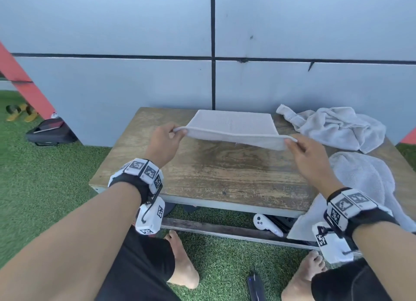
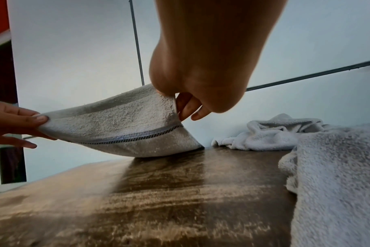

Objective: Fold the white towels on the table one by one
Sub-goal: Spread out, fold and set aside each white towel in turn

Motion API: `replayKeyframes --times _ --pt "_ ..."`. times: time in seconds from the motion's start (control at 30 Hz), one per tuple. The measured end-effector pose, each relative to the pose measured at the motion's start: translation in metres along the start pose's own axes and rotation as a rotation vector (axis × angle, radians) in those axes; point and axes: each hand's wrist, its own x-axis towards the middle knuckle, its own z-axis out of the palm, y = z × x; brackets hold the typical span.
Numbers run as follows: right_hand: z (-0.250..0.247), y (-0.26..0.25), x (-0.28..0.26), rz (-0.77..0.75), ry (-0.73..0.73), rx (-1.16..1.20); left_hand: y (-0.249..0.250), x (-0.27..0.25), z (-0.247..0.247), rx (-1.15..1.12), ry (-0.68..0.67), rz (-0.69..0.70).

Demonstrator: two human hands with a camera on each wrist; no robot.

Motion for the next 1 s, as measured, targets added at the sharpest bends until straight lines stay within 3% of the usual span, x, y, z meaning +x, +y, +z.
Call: replayKeyframes --times 0.2,0.33,0.4,0.5,0.6,0.73,1.0 --pt "-0.016 -0.019 -0.005 0.005 -0.013 0.016 0.015 -0.003 -0.012 0.095 -0.017 0.052" --pt "-0.032 -0.034 -0.014 0.100 -0.136 0.062 0.019 -0.013 -0.019 0.179 -0.125 0.013" --pt "-0.041 -0.038 -0.020 0.235 -0.333 0.111 0.023 -0.019 -0.024 0.323 -0.256 -0.026" --pt "-0.051 -0.037 -0.033 0.362 -0.654 0.110 0.028 -0.026 -0.029 0.522 -0.585 -0.100" --pt "-0.055 -0.038 -0.043 0.404 -0.774 0.115 0.029 -0.035 -0.028 0.489 -0.813 -0.256" --pt "-0.054 -0.038 -0.051 0.400 -0.731 0.104 0.028 -0.049 -0.024 0.435 -0.759 -0.272" --pt "-0.035 -0.020 -0.024 0.322 -0.400 0.087 0.009 -0.037 -0.008 0.103 -0.350 -0.253"
